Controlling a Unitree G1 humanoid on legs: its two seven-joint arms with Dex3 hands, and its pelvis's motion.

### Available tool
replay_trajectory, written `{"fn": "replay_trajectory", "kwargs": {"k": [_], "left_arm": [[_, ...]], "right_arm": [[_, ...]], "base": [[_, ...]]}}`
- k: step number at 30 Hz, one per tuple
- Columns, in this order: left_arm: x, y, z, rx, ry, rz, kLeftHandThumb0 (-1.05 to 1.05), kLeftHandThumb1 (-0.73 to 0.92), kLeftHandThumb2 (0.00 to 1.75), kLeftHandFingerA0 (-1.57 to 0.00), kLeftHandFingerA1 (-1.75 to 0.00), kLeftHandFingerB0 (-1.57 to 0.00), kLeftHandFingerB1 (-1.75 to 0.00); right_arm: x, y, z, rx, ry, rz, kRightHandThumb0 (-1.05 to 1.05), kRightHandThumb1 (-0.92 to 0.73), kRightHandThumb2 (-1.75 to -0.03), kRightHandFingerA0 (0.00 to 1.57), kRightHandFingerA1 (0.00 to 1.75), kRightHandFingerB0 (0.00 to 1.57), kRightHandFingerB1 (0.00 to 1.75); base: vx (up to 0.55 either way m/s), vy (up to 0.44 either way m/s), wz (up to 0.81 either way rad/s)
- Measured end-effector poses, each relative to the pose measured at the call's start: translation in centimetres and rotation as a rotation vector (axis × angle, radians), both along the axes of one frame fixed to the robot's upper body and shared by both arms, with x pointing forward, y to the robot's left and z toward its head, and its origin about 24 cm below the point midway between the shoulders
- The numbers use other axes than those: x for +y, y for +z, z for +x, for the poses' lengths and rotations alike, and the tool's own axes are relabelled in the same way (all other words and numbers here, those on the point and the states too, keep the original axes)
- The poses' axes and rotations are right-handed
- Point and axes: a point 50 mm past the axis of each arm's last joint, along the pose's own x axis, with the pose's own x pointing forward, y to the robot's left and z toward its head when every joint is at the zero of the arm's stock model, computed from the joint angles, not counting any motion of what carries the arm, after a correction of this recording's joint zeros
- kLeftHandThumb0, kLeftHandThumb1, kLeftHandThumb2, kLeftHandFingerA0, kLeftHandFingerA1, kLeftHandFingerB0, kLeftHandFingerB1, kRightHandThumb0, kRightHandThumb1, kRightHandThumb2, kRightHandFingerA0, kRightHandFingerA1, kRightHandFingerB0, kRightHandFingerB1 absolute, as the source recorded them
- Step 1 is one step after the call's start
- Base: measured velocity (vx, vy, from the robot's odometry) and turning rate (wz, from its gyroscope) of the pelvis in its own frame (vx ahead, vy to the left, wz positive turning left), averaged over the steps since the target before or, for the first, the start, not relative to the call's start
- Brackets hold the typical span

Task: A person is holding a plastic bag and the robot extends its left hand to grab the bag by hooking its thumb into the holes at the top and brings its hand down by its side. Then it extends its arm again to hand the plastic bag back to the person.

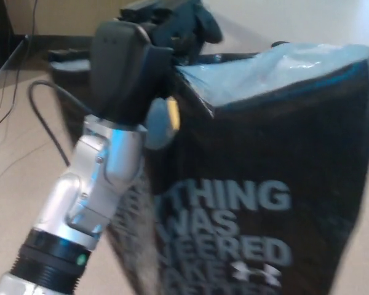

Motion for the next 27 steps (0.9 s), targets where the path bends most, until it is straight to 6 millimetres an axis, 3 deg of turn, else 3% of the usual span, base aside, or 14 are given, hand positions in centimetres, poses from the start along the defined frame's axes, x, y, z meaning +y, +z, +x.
{"fn": "replay_trajectory", "kwargs": {"k": [4, 6, 8, 9, 10, 11, 12, 13, 16, 19, 23, 24, 26, 27], "left_arm": [[2.0, 0.7, -0.6, -0.041, 0.023, -0.026, -0.02, 0.69, 0.78, -0.85, -1.67, -0.76, -1.26], [3.0, 0.8, -0.9, -0.054, 0.036, -0.030, 0.01, 0.58, 0.96, -0.92, -1.63, -0.83, -1.16], [4.3, 0.7, -1.3, -0.066, 0.062, -0.025, 0.00, 0.57, 0.95, -0.91, -1.66, -0.82, -1.18], [5.0, 0.7, -1.4, -0.072, 0.077, -0.020, -0.03, 0.53, 0.97, -1.11, -1.57, -0.88, -1.17], [6.0, 0.6, -1.7, -0.075, 0.101, -0.015, -0.01, 0.50, 1.02, -1.10, -1.55, -0.90, -1.18], [6.7, 0.5, -1.9, -0.074, 0.117, -0.015, -0.01, 0.50, 1.02, -1.10, -1.55, -0.90, -1.18], [7.6, 0.4, -2.2, -0.075, 0.135, -0.013, 0.01, 0.57, 0.99, -0.97, -1.63, -0.82, -1.24], [8.2, 0.2, -2.4, -0.072, 0.148, -0.010, 0.01, 0.58, 0.98, -0.91, -1.56, -0.83, -1.23], [10.5, -0.6, -3.2, -0.052, 0.193, -0.005, -0.01, 0.59, 0.97, -0.95, -1.60, -0.83, -1.22], [12.5, -1.7, -4.1, -0.026, 0.233, 0.006, -0.04, 0.69, 0.81, -0.97, -1.60, -0.85, -1.16], [14.5, -3.1, -5.0, 0.008, 0.262, 0.013, -0.05, 0.64, 0.91, -0.95, -1.70, -0.79, -1.28], [15.0, -3.6, -5.2, 0.019, 0.270, 0.012, -0.09, 0.72, 0.79, -0.94, -1.71, -0.77, -1.29], [16.3, -4.7, -5.6, 0.054, 0.304, 0.009, -0.12, 0.77, 0.71, -0.94, -1.71, -0.78, -1.28], [17.0, -5.4, -5.8, 0.076, 0.322, 0.003, -0.08, 0.72, 0.77, -0.92, -1.71, -0.77, -1.27]], "right_arm": [[0.0, -0.1, -0.1, 0.007, -0.003, -0.001, -0.31, -0.66, -0.60, 0.83, 0.51, 0.67, 0.44], [0.0, -0.1, -0.1, 0.008, -0.002, -0.001, -0.32, -0.66, -0.60, 0.84, 0.51, 0.67, 0.44], [0.0, -0.1, -0.1, 0.006, -0.002, 0.000, -0.32, -0.66, -0.60, 0.83, 0.50, 0.67, 0.44], [0.0, -0.1, 0.0, 0.004, -0.002, 0.000, -0.31, -0.66, -0.60, 0.83, 0.51, 0.67, 0.45], [-0.1, -0.1, 0.0, 0.005, -0.003, -0.001, -0.31, -0.67, -0.60, 0.82, 0.50, 0.67, 0.45], [-0.1, -0.1, 0.0, 0.005, -0.004, -0.001, -0.31, -0.67, -0.60, 0.82, 0.50, 0.67, 0.45], [0.0, 0.0, 0.0, 0.002, -0.003, 0.000, -0.31, -0.67, -0.60, 0.82, 0.50, 0.68, 0.45], [0.0, 0.0, 0.1, 0.001, -0.003, 0.000, -0.31, -0.66, -0.60, 0.83, 0.50, 0.69, 0.45], [0.0, 0.0, 0.2, -0.003, -0.004, 0.001, -0.32, -0.67, -0.60, 0.84, 0.50, 0.68, 0.44], [0.0, 0.0, 0.2, -0.003, -0.005, 0.000, -0.32, -0.67, -0.60, 0.84, 0.49, 0.68, 0.44], [0.1, 0.0, 0.2, -0.004, -0.004, 0.004, -0.32, -0.67, -0.60, 0.83, 0.50, 0.68, 0.44], [0.1, 0.0, 0.2, -0.003, -0.003, 0.004, -0.32, -0.67, -0.60, 0.83, 0.50, 0.68, 0.44], [0.1, 0.0, 0.3, -0.006, -0.003, 0.004, -0.32, -0.67, -0.60, 0.83, 0.50, 0.68, 0.44], [0.1, 0.0, 0.4, -0.006, -0.004, 0.003, -0.32, -0.67, -0.60, 0.82, 0.50, 0.68, 0.44]], "base": [[0.00, 0.000, 0.00], [0.00, 0.000, 0.00], [0.00, 0.000, 0.00], [0.00, 0.000, 0.00], [0.00, 0.000, 0.00], [0.00, 0.000, 0.00], [0.00, 0.000, 0.00], [0.00, 0.000, 0.00], [0.00, 0.000, 0.00], [0.00, 0.000, 0.00], [0.00, 0.000, 0.00], [0.00, 0.000, 0.00], [0.00, 0.000, 0.00], [0.00, 0.000, 0.00]]}}
